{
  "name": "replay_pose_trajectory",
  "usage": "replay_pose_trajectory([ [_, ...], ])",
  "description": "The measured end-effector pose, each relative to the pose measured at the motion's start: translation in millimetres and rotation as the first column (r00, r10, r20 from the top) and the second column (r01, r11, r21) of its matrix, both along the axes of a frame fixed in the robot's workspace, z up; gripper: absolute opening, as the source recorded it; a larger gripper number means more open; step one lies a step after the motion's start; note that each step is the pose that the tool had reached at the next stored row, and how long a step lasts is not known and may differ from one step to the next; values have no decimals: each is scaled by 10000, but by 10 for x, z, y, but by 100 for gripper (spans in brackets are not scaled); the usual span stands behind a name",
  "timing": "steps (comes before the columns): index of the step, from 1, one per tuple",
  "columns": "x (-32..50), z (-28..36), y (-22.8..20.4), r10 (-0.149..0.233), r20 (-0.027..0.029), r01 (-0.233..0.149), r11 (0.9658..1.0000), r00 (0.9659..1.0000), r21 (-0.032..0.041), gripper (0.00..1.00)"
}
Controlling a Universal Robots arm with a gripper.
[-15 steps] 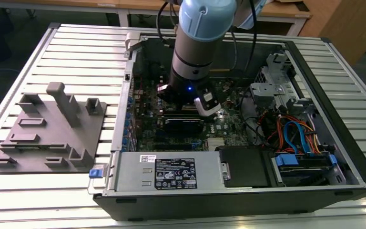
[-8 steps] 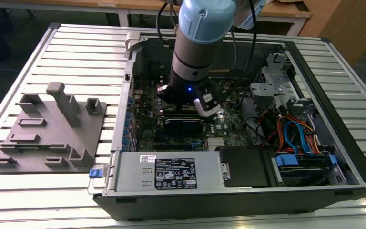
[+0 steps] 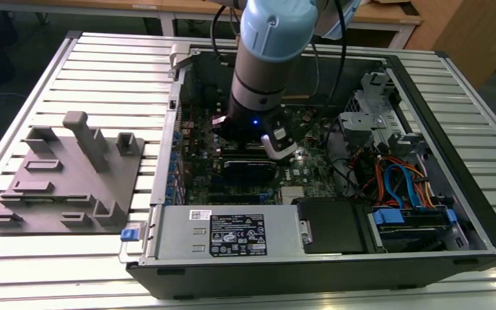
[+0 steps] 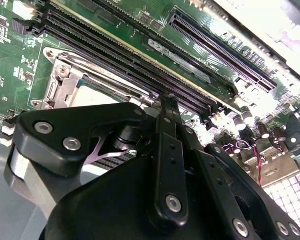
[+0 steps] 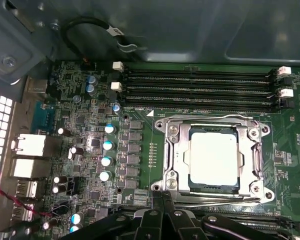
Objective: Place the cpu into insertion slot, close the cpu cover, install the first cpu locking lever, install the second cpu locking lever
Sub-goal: 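Install the second cpu locking lever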
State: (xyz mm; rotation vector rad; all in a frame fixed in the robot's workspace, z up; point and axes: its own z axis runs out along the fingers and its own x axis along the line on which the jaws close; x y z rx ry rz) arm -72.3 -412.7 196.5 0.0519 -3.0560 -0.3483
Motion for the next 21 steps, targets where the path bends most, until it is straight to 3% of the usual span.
replay_pose_trajectory([
  [4, -3, -2, 1, -1, 1, 1, 10000, 10000, 70, 11],
  [17, -5, -1, 0, -2, 0, 2, 9999, 10000, 117, 11],
  [21, -6, -2, 0, -2, 1, 2, 9998, 10000, 187, 11],
])
